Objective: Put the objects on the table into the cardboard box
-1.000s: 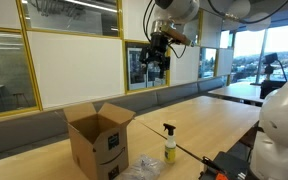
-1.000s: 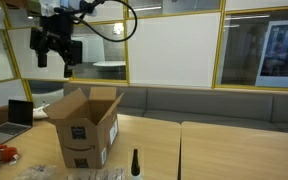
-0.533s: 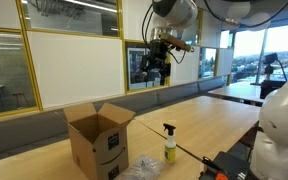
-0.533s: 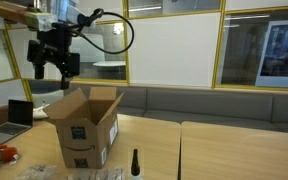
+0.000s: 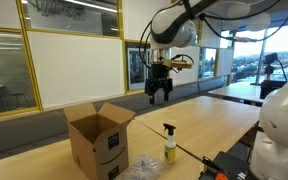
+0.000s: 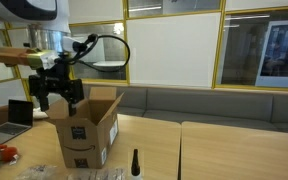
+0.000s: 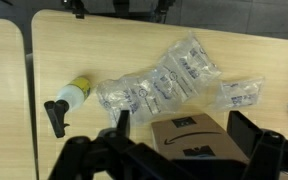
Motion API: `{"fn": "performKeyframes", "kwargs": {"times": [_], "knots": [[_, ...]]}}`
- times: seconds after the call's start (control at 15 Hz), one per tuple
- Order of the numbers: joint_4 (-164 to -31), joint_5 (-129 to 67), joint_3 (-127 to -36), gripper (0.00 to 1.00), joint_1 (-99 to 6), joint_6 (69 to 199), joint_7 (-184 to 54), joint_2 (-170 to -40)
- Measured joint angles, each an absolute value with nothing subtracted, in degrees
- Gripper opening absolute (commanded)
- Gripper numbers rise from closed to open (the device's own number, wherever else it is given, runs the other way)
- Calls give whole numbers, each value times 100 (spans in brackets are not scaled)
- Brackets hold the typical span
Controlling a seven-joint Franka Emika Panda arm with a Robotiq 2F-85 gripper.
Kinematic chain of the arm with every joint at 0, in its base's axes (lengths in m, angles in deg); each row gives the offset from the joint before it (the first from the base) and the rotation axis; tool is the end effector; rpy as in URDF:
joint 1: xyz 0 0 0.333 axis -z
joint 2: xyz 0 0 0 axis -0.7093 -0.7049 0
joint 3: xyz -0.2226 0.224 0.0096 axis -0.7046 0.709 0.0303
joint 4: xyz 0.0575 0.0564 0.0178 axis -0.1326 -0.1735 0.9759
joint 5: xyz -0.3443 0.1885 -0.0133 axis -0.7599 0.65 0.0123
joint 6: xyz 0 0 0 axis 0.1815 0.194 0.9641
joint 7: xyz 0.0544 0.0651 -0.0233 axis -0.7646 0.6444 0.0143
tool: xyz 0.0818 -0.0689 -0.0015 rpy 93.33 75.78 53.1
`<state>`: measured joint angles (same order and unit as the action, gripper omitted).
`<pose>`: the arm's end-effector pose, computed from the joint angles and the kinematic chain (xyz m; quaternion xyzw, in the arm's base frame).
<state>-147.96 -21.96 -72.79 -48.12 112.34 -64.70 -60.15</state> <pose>0.3861 0.0596 0.4514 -0.9994 -0.0029 0.0233 0.0265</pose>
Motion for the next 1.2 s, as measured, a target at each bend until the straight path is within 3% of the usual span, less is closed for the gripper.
{"fn": "performKeyframes", "kwargs": {"times": [0.73,1.2], "knots": [[-16303,-4215,-7863,100,-3758,13922,-6408,-6469],[-16038,-3200,-8729,100,-3633,15360,-5345,-7940]]}}
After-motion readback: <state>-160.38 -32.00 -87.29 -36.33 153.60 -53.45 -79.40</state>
